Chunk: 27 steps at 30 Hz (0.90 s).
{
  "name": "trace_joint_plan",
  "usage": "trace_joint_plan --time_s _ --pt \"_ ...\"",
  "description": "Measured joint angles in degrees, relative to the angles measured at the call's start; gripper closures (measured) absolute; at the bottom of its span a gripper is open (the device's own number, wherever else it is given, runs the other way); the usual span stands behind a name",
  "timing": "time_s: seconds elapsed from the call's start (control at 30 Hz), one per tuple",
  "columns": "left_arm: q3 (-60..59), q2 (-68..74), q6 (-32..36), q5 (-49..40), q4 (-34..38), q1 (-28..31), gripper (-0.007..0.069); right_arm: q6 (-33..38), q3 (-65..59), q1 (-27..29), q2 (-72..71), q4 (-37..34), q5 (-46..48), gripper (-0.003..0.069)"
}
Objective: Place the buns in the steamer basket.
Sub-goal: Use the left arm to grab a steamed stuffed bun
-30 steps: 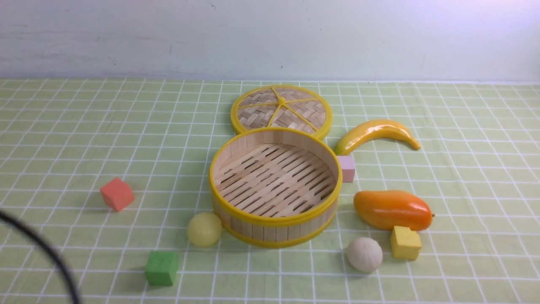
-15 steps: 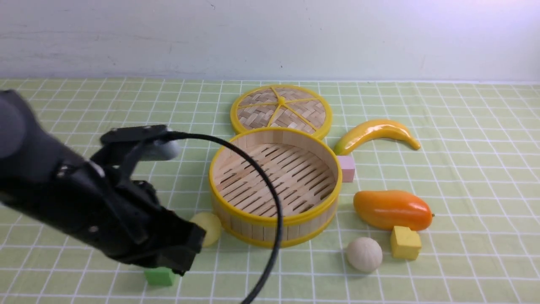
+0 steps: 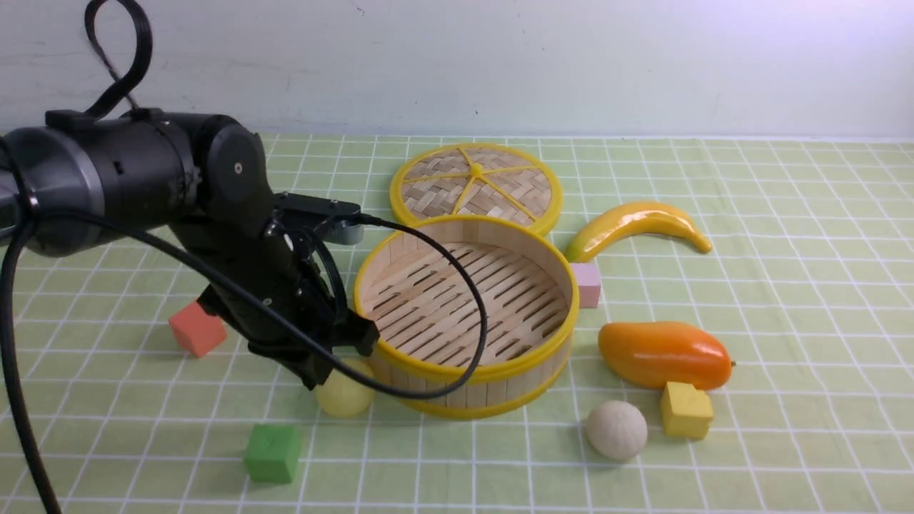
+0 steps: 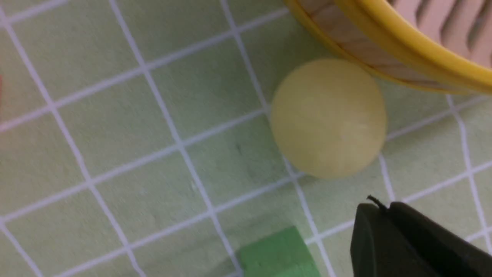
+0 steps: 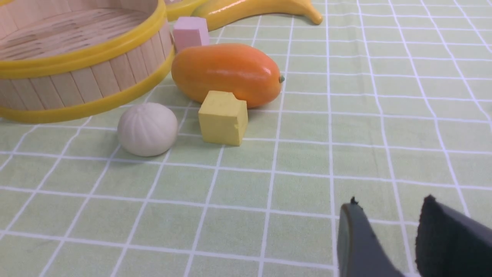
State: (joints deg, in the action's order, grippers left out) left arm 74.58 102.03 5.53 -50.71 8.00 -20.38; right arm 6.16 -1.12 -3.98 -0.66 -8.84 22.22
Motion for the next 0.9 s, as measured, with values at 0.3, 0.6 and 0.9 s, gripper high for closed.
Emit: trace_joint_plan --time_s 0.3,0.6,0.9 --pt "0.78 3.07 3.83 5.38 2.17 0.16 0.0394 0.0 0.0 0.0 0.0 0.0 0.0 0.042" --pt "0.78 6.03 5.24 6.9 2.28 0.16 0.0375 0.0 0.0 0.0 0.0 0.0 0.0 0.042" --pt "0.91 7.77 6.61 8.78 2.14 0.16 0.0407 0.0 0.0 0.0 0.0 0.0 0.0 0.042"
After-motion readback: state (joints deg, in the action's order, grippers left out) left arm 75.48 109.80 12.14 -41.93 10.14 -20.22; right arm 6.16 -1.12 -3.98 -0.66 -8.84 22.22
